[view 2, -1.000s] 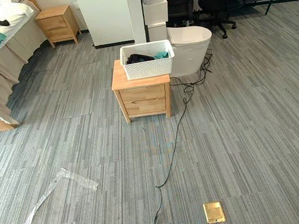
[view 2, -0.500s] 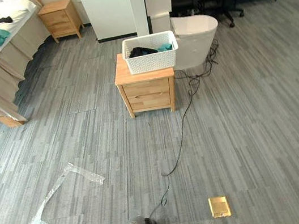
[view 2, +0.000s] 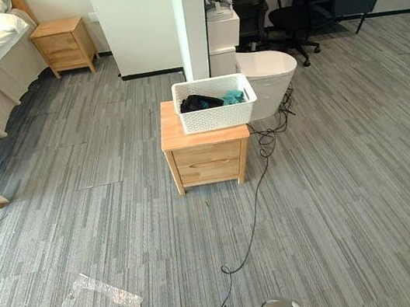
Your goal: Pick up the laundry basket with both hands and put the clothes into the washing machine.
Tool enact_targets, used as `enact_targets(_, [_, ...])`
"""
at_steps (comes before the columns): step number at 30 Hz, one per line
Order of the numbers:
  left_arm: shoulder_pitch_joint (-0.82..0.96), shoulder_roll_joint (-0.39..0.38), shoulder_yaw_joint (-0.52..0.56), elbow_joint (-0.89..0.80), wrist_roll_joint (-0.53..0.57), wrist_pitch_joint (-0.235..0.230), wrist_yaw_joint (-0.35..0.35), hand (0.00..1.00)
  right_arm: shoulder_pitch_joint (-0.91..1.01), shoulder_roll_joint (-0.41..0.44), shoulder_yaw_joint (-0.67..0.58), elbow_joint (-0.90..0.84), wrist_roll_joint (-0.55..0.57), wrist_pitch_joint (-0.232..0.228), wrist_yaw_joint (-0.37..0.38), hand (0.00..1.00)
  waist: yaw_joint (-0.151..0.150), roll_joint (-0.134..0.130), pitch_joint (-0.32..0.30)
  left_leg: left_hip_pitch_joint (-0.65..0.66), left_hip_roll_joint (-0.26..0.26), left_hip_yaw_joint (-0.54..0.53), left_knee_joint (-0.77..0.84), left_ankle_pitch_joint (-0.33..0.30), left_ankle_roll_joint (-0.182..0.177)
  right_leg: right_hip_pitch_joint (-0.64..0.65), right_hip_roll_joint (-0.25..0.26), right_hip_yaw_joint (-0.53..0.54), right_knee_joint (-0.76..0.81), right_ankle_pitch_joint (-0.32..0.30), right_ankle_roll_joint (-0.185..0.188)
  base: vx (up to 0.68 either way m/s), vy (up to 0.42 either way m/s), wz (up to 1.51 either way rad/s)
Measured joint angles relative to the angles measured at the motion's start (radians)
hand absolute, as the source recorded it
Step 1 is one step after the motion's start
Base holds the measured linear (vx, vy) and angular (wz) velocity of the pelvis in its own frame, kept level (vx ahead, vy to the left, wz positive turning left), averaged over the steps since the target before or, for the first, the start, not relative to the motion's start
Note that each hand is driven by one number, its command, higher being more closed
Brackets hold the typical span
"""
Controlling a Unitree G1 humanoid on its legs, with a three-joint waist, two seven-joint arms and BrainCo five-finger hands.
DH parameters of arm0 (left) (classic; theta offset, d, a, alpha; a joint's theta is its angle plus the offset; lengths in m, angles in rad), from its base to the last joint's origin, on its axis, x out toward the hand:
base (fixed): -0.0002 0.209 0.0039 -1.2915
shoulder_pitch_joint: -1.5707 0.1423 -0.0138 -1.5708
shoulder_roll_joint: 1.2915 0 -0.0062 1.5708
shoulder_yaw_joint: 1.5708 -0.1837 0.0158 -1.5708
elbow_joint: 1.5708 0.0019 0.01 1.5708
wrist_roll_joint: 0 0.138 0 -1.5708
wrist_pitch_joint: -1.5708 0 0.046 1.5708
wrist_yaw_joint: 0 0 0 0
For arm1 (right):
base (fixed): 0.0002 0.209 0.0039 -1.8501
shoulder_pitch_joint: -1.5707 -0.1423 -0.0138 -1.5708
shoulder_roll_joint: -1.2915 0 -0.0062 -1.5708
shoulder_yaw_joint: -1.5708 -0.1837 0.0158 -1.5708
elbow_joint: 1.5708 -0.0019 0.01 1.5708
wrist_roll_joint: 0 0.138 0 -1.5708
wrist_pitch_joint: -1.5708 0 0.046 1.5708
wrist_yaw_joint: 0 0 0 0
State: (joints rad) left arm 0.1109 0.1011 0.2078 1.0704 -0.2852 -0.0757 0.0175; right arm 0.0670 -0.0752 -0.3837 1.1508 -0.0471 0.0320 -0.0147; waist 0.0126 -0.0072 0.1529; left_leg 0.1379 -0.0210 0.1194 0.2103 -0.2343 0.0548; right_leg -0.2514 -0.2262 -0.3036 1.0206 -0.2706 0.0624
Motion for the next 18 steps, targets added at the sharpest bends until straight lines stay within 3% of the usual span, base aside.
enact_targets(1, [-0.021, -0.016, 0.000, -0.007, 0.002, 0.000, 0.007, 0.00, 0.004, -0.008, 0.002, -0.017, 0.006, 0.002, -0.003, 0.00, -0.001, 0.019, 0.006, 0.040, 0.018, -0.014, -0.028, -0.003, -0.018, -0.020, 0.026, -0.015, -0.200, -0.008, -0.008, 0.44, -0.038, 0.33])
enact_targets(2, [-0.027, -0.020, -0.001, -0.011, 0.002, 0.000, 0.007, 0.00, 0.004, -0.011, 0.002, -0.026, 0.007, 0.002, -0.004, 0.00, -0.002, 0.026, 0.009, 0.050, 0.026, -0.020, -0.035, -0.004, -0.025, -0.032, 0.037, -0.007, -0.282, -0.004, -0.009, 0.43, -0.064, 0.46])
enact_targets(3, [-0.034, -0.028, -0.003, -0.022, 0.003, -0.002, 0.007, 0.00, 0.003, -0.013, 0.006, -0.042, 0.009, -0.001, -0.006, 0.00, -0.003, 0.039, 0.015, 0.063, 0.048, -0.027, -0.038, -0.017, -0.049, -0.062, 0.057, 0.031, -0.445, 0.037, -0.006, 0.43, -0.109, 0.39])
enact_targets(4, [-0.042, -0.037, -0.004, -0.022, 0.003, -0.003, 0.007, 0.00, 0.007, -0.012, 0.006, -0.052, 0.013, -0.003, -0.008, 0.00, -0.006, 0.040, 0.019, 0.082, 0.068, -0.032, -0.040, -0.032, -0.075, -0.093, 0.067, 0.090, -0.590, 0.118, 0.006, 0.44, -0.142, 0.36])
enact_targets(5, [-0.043, -0.037, -0.001, -0.021, 0.003, -0.003, 0.009, 0.00, 0.010, -0.010, 0.005, -0.058, 0.017, -0.003, -0.009, 0.00, -0.007, 0.039, 0.019, 0.094, 0.076, -0.035, -0.040, -0.041, -0.090, -0.102, 0.067, 0.116, -0.653, 0.159, 0.009, 0.48, -0.215, 0.28])
enact_targets(6, [-0.033, -0.038, 0.004, -0.020, 0.007, -0.003, 0.009, 0.00, 0.016, -0.002, -0.002, -0.059, 0.020, -0.004, -0.010, 0.00, -0.005, 0.027, 0.017, 0.122, 0.087, -0.039, -0.041, -0.057, -0.118, -0.099, 0.064, 0.155, -0.764, 0.238, 0.019, 0.41, -0.225, 0.22])
enact_targets(7, [-0.019, -0.039, 0.007, -0.020, 0.011, -0.004, 0.009, 0.00, 0.021, 0.005, -0.005, -0.060, 0.023, -0.004, -0.010, 0.00, -0.002, 0.019, 0.013, 0.140, 0.089, -0.043, -0.041, -0.067, -0.135, -0.098, 0.056, 0.166, -0.788, 0.258, 0.017, 0.67, -0.419, 0.30])
enact_targets(8, [-0.008, -0.042, 0.035, -0.017, 0.021, -0.007, 0.008, 0.00, 0.038, 0.015, -0.010, -0.058, 0.037, -0.002, -0.009, 0.00, -0.002, -0.003, 0.007, 0.186, 0.098, -0.066, -0.037, -0.079, -0.154, -0.093, 0.039, 0.164, -0.754, 0.353, 0.013, 0.57, -0.396, 0.30])
enact_targets(10, [0.009, -0.084, 0.062, -0.008, 0.024, -0.007, 0.005, 0.00, 0.042, 0.009, -0.032, -0.057, 0.040, -0.003, -0.009, 0.00, -0.003, 0.034, -0.005, 0.198, 0.159, -0.096, 0.014, -0.058, -0.190, -0.103, 0.074, 0.137, -0.627, 0.307, -0.033, 0.63, -0.448, 0.22])
enact_targets(11, [0.009, -0.104, 0.079, -0.003, 0.023, -0.009, 0.005, 0.00, 0.043, 0.003, -0.033, -0.058, 0.041, -0.004, -0.008, 0.00, 0.000, 0.051, -0.011, 0.167, 0.196, -0.113, 0.099, -0.020, -0.201, -0.098, 0.105, 0.117, -0.585, 0.256, -0.053, 0.65, -0.504, 0.08])
enact_targets(12, [0.009, -0.104, 0.097, -0.001, 0.023, -0.009, 0.004, 0.00, 0.042, 0.003, -0.033, -0.058, 0.041, -0.004, -0.006, 0.00, -0.002, 0.054, -0.012, 0.115, 0.215, -0.137, 0.214, 0.022, -0.175, -0.084, 0.123, 0.100, -0.571, 0.220, -0.067, 0.53, -0.435, 0.08])
enact_targets(13, [0.009, -0.104, 0.121, 0.000, 0.021, -0.008, 0.004, 0.00, 0.041, 0.003, -0.030, -0.059, 0.043, -0.004, -0.006, 0.00, -0.011, 0.055, -0.010, 0.014, 0.240, -0.166, 0.432, 0.136, -0.133, -0.043, 0.153, 0.081, -0.581, 0.185, -0.088, 0.41, -0.344, 0.07])
enact_targets(14, [0.010, -0.104, 0.130, -0.001, 0.018, -0.008, 0.004, 0.00, 0.042, 0.000, -0.028, -0.058, 0.050, -0.005, -0.008, 0.00, -0.010, 0.053, -0.003, -0.041, 0.268, -0.170, 0.548, 0.188, -0.129, -0.010, 0.173, 0.072, -0.601, 0.176, -0.097, 0.40, -0.304, -0.06])
enact_targets(15, [0.008, -0.101, 0.142, -0.006, 0.011, -0.009, 0.001, 0.00, 0.043, -0.006, -0.022, -0.059, 0.060, -0.005, -0.010, 0.00, 0.001, 0.070, 0.005, -0.126, 0.328, -0.134, 0.771, 0.183, -0.118, 0.065, 0.217, 0.067, -0.646, 0.167, -0.121, 0.55, -0.397, -0.33])
enact_targets(16, [0.011, -0.090, 0.146, -0.010, 0.008, -0.008, 0.001, 0.00, 0.042, -0.011, -0.005, -0.059, 0.081, -0.005, -0.011, 0.00, 0.007, 0.067, 0.013, -0.185, 0.379, -0.061, 0.918, 0.156, -0.086, 0.144, 0.249, 0.076, -0.698, 0.161, -0.137, 0.51, -0.370, -0.38])
enact_targets(18, [0.031, -0.077, 0.133, -0.042, -0.022, -0.008, 0.001, 0.00, 0.026, -0.012, 0.010, -0.077, 0.139, -0.018, -0.013, 0.00, 0.007, 0.044, 0.019, -0.267, 0.387, 0.041, 0.973, 0.128, -0.046, 0.247, 0.258, 0.104, -0.789, 0.156, -0.150, 0.40, -0.254, -0.38])
